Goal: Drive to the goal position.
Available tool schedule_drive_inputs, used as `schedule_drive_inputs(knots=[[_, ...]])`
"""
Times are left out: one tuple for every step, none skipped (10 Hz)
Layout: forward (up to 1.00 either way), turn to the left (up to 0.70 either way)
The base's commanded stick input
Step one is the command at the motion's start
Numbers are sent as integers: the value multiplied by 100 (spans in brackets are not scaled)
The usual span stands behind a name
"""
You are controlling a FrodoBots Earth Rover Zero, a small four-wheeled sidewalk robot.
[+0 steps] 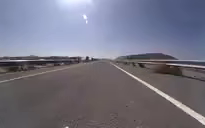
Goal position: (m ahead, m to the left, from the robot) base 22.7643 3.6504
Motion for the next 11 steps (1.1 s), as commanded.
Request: schedule_drive_inputs(knots=[[100,0],[100,0],[100,0],[100,0],[100,0],[100,0],[100,0],[100,0],[100,0],[100,0],[100,0]])
